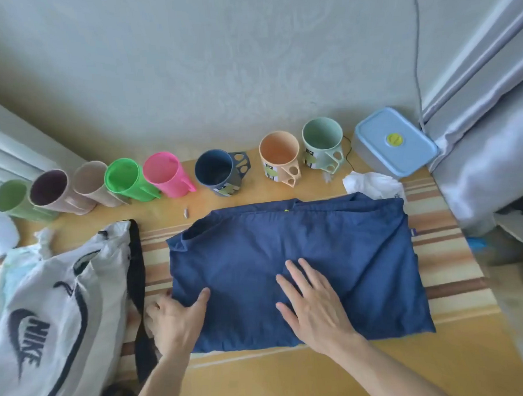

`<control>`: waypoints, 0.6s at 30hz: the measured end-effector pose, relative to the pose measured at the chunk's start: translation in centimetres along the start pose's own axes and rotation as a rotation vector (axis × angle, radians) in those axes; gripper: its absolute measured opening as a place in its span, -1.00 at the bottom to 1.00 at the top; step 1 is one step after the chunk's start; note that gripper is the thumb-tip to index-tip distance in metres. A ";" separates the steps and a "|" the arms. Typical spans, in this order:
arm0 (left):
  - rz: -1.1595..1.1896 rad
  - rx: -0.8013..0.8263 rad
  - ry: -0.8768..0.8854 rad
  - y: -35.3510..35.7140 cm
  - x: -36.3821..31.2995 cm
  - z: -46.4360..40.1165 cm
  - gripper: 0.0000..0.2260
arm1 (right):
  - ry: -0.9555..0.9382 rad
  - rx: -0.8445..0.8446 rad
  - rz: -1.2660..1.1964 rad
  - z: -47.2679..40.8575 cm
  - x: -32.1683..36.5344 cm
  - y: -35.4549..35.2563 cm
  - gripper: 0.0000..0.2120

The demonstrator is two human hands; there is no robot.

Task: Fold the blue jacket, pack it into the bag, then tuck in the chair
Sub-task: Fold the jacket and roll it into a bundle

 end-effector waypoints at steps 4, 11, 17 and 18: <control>0.434 0.232 -0.021 -2.3 -3.3 2.2 -0.72 | -0.003 0.054 -0.112 -0.8 -0.5 -0.1 -0.50; 0.420 0.572 0.577 1.8 -17.0 15.6 -0.46 | 0.562 -0.093 -1.508 4.8 -5.8 -10.3 -0.49; 0.213 1.085 0.603 14.8 -20.2 24.0 -0.34 | 0.850 -0.266 -1.439 9.9 -15.0 -13.9 -0.74; 0.243 1.072 0.585 15.5 -19.3 23.9 -0.39 | 0.887 -0.268 -1.355 10.3 -16.1 -13.1 -0.70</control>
Point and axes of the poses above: each hand's wrist, its own z-axis away from the middle knuckle, its own y-axis out of the palm, x = y × z, the point moved 5 cm from there along -z, towards the middle knuckle, and after that the axes turned 1 degree about z, right-handed, at the moved point
